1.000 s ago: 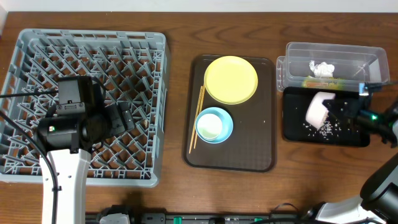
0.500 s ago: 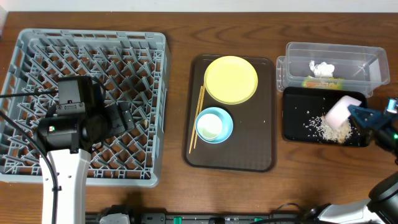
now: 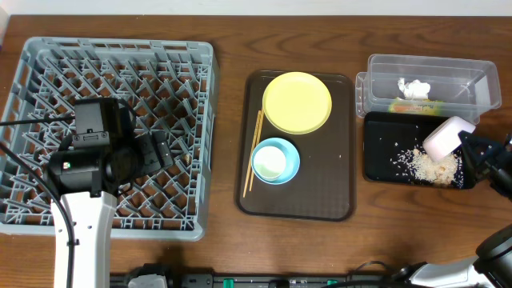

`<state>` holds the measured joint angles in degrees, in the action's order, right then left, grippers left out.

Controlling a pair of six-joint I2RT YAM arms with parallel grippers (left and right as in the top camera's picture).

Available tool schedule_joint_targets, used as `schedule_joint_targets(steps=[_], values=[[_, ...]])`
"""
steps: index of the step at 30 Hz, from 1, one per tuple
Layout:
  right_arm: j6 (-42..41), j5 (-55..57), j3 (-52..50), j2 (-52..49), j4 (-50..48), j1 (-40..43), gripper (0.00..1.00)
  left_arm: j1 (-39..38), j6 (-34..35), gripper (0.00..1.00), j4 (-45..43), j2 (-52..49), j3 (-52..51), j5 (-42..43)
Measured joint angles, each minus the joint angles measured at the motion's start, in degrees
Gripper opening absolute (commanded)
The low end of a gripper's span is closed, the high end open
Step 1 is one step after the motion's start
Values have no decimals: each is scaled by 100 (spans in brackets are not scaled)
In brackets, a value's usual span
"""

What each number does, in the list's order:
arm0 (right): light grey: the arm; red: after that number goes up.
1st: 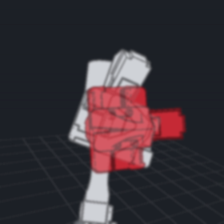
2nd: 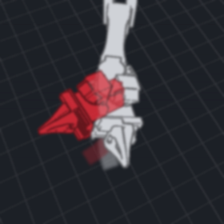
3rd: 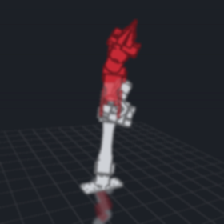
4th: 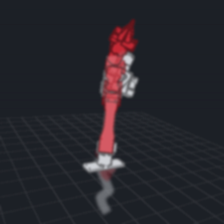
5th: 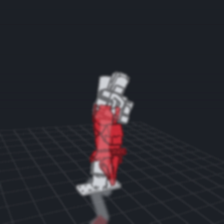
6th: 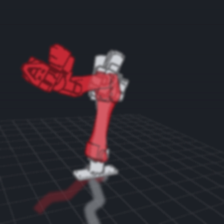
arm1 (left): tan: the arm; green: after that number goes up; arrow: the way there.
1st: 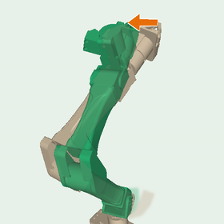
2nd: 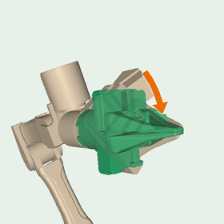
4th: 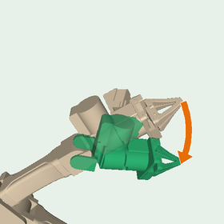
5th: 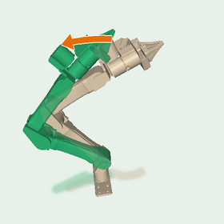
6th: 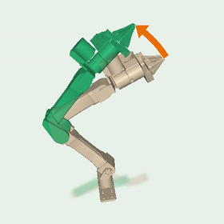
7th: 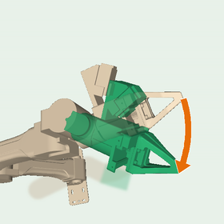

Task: Sort waste into correct bins and load items into the dishwasher
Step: 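Tip the pink bowl over the black tray to pour out the rice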

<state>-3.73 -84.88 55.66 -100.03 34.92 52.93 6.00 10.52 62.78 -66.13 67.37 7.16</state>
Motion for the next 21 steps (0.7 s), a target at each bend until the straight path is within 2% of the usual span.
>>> schedule_joint_targets(steps=[9, 21], values=[[-164, -101, 0, 0, -72, -210, 1, 0, 0, 93, 0, 0, 0, 0], [-2135, 343, -4, 0, -367, -52, 1, 0, 0, 93, 0, 0, 0, 0]])
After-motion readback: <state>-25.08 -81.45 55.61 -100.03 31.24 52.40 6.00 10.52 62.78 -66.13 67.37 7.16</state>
